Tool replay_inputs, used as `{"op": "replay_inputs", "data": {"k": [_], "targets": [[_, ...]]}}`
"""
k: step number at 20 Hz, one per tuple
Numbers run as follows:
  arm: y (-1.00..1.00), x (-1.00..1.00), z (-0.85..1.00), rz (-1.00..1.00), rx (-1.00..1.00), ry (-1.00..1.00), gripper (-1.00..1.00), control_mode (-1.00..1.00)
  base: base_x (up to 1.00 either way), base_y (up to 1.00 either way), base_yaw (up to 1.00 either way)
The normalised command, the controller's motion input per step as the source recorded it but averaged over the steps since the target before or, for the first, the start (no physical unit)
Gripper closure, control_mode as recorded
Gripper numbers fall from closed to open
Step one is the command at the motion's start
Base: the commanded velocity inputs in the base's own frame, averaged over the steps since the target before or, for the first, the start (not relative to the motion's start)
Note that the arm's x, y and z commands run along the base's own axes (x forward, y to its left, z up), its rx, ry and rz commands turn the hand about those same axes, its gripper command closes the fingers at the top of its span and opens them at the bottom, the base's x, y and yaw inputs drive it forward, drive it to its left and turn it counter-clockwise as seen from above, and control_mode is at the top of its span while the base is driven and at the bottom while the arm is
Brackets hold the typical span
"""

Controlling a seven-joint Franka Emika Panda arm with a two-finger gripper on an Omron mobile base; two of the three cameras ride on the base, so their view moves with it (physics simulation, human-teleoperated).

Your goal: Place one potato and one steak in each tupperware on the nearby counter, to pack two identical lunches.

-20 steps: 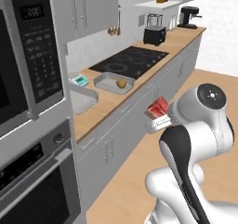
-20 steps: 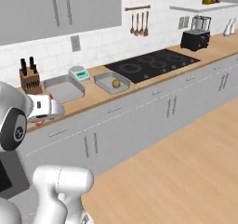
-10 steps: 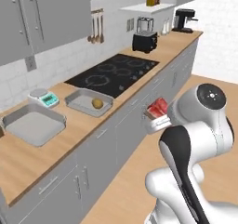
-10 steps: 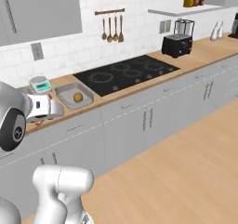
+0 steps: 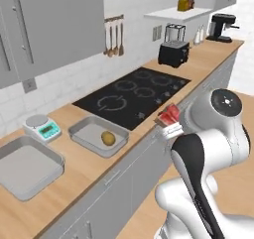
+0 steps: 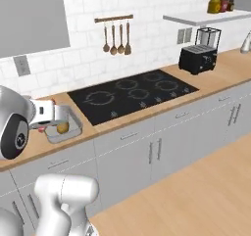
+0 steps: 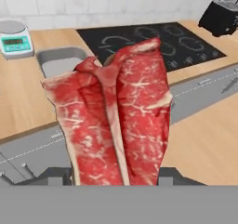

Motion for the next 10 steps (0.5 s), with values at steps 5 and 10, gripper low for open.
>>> {"op": "replay_inputs", "data": {"k": [5, 10], "targets": [[0.0, 0.0, 0.0, 0.0, 0.0, 0.0, 1.0, 1.0, 1.0, -0.11, 0.38], [0.21, 0.4, -0.24, 0.16, 0.0, 0.09, 1.0, -1.0, 0.6, 0.06, 0.24]]}}
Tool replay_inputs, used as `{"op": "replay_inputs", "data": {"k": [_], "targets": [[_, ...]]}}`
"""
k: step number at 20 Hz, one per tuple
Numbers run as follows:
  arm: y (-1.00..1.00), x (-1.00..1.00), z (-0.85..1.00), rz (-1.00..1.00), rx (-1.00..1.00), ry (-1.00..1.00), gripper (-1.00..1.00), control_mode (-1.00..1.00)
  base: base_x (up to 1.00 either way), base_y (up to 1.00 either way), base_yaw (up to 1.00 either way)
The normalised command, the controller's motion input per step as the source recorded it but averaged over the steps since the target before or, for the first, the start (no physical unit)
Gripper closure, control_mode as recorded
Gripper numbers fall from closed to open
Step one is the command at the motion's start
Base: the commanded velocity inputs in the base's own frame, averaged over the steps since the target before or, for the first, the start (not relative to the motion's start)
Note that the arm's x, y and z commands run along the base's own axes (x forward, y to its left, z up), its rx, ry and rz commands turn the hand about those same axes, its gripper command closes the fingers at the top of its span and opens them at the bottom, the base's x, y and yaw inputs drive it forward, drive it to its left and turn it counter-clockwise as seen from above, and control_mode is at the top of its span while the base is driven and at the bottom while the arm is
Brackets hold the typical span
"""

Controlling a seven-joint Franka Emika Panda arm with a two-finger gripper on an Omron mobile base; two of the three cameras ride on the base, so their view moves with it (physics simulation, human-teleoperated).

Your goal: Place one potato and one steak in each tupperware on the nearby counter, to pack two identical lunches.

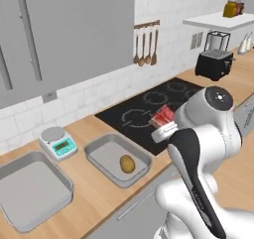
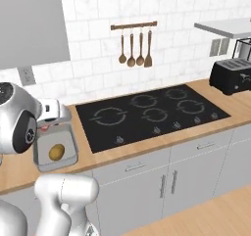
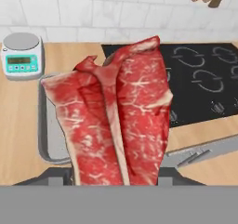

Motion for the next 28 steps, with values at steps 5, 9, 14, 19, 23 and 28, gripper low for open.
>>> {"op": "replay_inputs", "data": {"k": [5, 9, 14, 19, 23, 28], "targets": [[0.97, 0.99, -0.92, 0.19, -0.05, 0.26, 1.0, -1.0, 0.0, 0.0, 0.0], [1.0, 1.0, -0.91, -0.01, -0.23, 0.18, 1.0, -1.0, 0.0, 0.0, 0.0], [0.92, 0.97, -0.68, -0.02, -0.14, 0.12, 1.0, -1.0, 0.0, 0.0, 0.0], [0.48, 0.95, -0.72, -0.01, -0.01, 0.23, -1.0, -1.0, 0.0, 0.0, 0.0], [-0.02, 0.64, -0.32, 0.01, 0.01, 0.08, -1.0, -1.0, 0.0, 0.0, 0.0], [0.0, 0.02, 0.0, 0.0, 0.0, 0.0, -1.0, -1.0, 0.0, 0.0, 0.0]]}}
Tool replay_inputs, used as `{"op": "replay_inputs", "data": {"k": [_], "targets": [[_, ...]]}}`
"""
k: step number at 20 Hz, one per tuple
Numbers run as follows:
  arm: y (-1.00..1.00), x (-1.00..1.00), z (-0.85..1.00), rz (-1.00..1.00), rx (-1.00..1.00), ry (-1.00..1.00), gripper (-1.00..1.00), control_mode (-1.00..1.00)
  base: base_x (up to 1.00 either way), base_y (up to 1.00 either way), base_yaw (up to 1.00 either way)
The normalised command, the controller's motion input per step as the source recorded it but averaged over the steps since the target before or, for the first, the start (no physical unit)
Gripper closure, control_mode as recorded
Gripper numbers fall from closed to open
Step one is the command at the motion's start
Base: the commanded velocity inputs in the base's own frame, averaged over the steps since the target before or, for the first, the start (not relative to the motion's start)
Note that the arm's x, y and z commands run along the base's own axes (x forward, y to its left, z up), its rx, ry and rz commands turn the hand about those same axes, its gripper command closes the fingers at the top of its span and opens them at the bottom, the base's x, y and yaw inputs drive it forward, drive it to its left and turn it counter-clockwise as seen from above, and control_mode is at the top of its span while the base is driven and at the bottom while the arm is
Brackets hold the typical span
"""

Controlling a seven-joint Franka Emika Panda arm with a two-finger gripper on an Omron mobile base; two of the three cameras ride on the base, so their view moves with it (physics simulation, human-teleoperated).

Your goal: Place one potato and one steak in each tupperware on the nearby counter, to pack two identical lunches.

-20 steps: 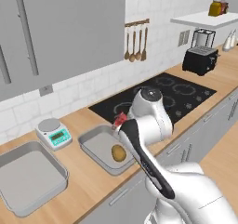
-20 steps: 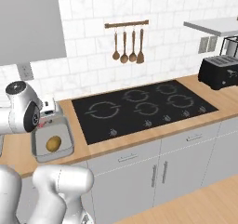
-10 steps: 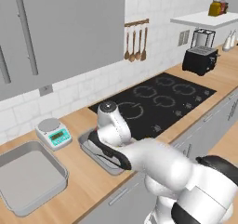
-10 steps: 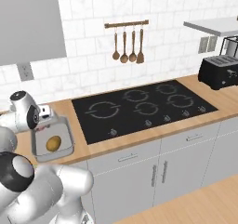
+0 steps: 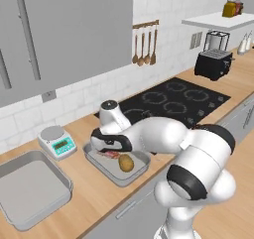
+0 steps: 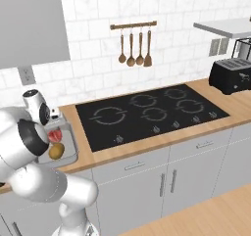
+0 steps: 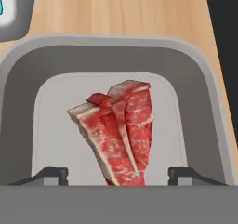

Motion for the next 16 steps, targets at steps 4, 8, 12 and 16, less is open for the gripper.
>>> {"op": "replay_inputs", "data": {"k": [4, 8, 12, 16], "targets": [[0.0, -0.34, 0.06, -0.01, 0.01, 0.0, -1.0, -1.0, 0.0, 0.0, 0.0], [-0.38, -0.99, 0.44, -0.08, 0.11, -0.14, -1.0, -1.0, 0.0, 0.0, 0.0], [-0.91, -1.0, 0.49, -0.04, 0.21, -0.27, -1.0, -1.0, 0.0, 0.0, 0.0], [-0.98, -1.0, 0.62, -0.01, 0.23, -0.29, -1.0, -1.0, 0.0, 0.0, 0.0]]}}
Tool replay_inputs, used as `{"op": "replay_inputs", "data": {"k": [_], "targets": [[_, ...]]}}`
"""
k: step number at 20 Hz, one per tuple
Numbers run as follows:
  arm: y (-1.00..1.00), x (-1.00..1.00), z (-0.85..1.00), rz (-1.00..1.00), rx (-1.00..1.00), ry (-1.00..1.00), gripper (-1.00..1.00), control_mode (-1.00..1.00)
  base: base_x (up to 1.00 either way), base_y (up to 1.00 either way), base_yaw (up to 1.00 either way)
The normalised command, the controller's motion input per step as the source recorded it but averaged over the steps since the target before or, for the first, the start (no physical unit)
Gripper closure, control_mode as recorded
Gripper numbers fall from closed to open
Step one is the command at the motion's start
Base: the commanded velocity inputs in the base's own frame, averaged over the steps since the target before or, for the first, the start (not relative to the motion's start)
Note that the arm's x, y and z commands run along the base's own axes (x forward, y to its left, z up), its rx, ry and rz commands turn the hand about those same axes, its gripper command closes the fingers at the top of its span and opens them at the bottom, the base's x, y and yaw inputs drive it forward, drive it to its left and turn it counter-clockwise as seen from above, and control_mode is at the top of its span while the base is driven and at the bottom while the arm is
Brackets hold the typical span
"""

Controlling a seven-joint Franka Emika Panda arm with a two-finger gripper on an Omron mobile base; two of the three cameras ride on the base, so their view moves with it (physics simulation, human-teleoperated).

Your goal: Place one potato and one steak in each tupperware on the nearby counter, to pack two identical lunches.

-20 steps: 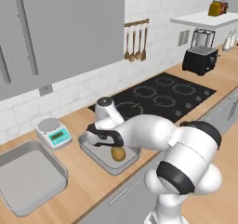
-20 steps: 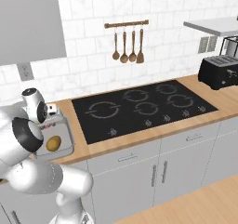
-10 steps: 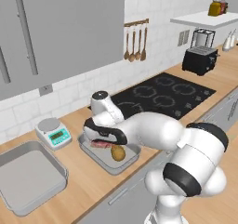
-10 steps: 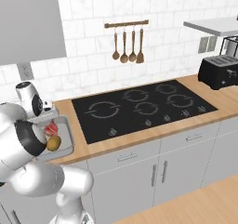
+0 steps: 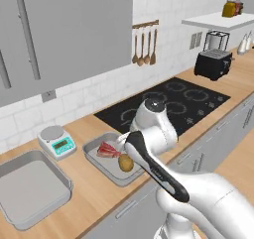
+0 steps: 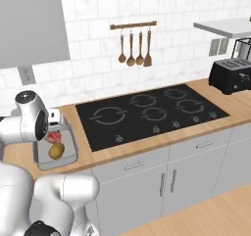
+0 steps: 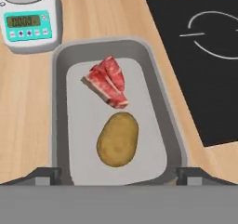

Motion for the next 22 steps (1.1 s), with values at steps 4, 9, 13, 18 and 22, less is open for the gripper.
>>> {"op": "replay_inputs", "data": {"k": [4, 9, 13, 18, 22], "targets": [[-0.86, -1.0, 0.68, 0.0, 0.16, -0.22, -1.0, -1.0, 0.0, 0.0, 0.0], [-0.58, -1.0, 0.52, 0.03, 0.02, -0.1, -1.0, -1.0, 0.0, 0.0, 0.0], [-0.1, -0.25, 0.12, 0.03, 0.0, 0.0, -1.0, 1.0, -0.75, -0.36, 0.2], [0.0, 0.0, 0.0, 0.0, 0.0, 0.0, -1.0, 1.0, -1.0, -0.23, 0.54], [0.0, 0.0, 0.0, 0.0, 0.0, 0.0, -1.0, 1.0, -0.87, 0.06, 0.79]]}}
